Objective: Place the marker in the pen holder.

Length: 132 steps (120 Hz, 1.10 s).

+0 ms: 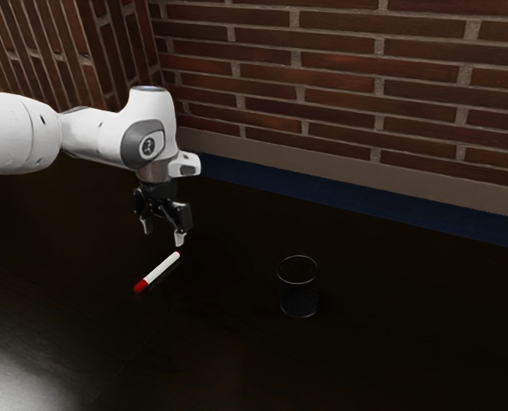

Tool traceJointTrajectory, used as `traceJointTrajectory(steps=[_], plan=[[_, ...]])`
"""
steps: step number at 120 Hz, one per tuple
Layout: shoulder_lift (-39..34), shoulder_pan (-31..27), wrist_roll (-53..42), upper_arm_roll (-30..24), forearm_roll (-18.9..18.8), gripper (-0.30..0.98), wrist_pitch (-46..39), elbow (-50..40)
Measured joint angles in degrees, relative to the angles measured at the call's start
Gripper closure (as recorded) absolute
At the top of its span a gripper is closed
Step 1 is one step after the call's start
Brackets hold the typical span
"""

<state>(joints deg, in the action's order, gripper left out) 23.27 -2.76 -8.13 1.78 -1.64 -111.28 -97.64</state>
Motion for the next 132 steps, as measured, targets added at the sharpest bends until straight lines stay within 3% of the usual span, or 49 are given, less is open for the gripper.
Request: traceJointTrajectory(steps=[49,132], plan=[[0.84,0.10,-9.03,2.75,1.80,0.00,-17.89,-11.53],[5.57,0.02,-15.32,2.70,2.12,0.10,-21.25,-8.50]])
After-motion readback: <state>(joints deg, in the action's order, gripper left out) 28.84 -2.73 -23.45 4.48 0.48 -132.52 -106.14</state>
